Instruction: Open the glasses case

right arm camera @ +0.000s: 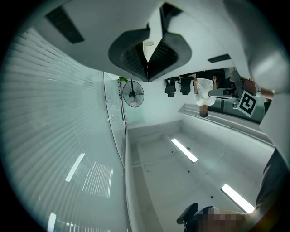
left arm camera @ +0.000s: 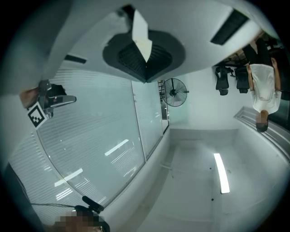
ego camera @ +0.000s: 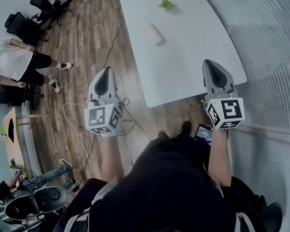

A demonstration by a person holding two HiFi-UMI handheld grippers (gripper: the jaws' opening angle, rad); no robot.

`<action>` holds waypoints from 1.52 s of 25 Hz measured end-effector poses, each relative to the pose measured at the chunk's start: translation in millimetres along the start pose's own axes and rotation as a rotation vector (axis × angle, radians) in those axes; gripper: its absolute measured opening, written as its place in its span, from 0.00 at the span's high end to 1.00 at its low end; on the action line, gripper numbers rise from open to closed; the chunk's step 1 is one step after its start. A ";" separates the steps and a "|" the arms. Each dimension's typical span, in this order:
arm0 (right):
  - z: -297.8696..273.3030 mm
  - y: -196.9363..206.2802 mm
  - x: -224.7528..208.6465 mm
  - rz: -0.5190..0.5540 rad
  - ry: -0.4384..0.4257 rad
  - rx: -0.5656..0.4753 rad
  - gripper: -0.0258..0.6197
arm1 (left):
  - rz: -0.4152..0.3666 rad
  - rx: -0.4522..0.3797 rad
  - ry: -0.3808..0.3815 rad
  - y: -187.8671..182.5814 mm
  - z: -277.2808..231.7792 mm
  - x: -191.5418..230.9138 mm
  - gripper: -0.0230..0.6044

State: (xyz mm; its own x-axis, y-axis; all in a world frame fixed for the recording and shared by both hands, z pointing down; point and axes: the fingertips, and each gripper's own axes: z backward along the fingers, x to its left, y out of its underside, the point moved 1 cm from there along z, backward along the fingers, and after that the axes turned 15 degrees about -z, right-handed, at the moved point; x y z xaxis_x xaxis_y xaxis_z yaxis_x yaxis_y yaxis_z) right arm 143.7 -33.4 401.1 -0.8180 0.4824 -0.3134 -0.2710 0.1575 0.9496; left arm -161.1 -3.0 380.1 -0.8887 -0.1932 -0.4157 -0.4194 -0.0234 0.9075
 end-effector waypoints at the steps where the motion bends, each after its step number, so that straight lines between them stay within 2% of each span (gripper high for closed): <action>1: -0.6 -1.6 -4.3 -0.004 0.001 -0.005 0.94 | -0.009 -0.002 -0.002 -3.5 -3.1 -0.5 0.97; 6: -9.5 2.8 -19.0 -0.024 -0.010 -0.005 0.94 | -0.027 0.014 -0.009 -2.3 -12.1 -8.3 0.97; 11: -30.0 14.2 -21.2 -0.033 -0.023 0.009 0.94 | -0.020 0.033 0.008 15.4 -27.0 -7.5 0.97; 17: -87.8 20.1 -8.0 0.020 -0.029 0.023 0.94 | 0.028 -0.002 0.004 49.0 -66.6 27.5 0.97; 21: -123.3 17.1 1.0 0.052 -0.015 0.043 0.94 | 0.081 -0.041 0.034 55.8 -95.0 52.8 0.97; 25: -148.4 18.4 9.9 0.057 0.012 0.071 0.94 | 0.095 -0.066 0.057 56.0 -116.3 79.6 0.97; 30: -174.7 33.7 7.6 0.062 0.001 0.096 0.93 | 0.120 -0.065 0.059 67.2 -128.7 88.4 0.97; 35: -194.0 43.2 5.2 0.037 -0.054 0.092 0.93 | 0.130 -0.053 0.027 71.4 -135.2 93.4 0.97; 37: -194.7 50.1 -0.6 0.026 -0.062 0.100 0.87 | 0.126 -0.045 0.026 72.2 -138.0 88.8 0.97; 38: -195.6 52.8 -3.0 0.026 -0.066 0.102 0.77 | 0.121 -0.042 0.027 71.8 -139.1 87.1 0.97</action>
State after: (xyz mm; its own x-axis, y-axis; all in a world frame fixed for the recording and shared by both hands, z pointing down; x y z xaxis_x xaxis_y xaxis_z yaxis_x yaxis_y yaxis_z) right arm 32.6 -195.1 451.9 -0.7881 0.5422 -0.2913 -0.1944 0.2297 0.9536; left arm -242.9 -157.9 417.4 -0.9268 -0.2238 -0.3014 -0.3004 -0.0395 0.9530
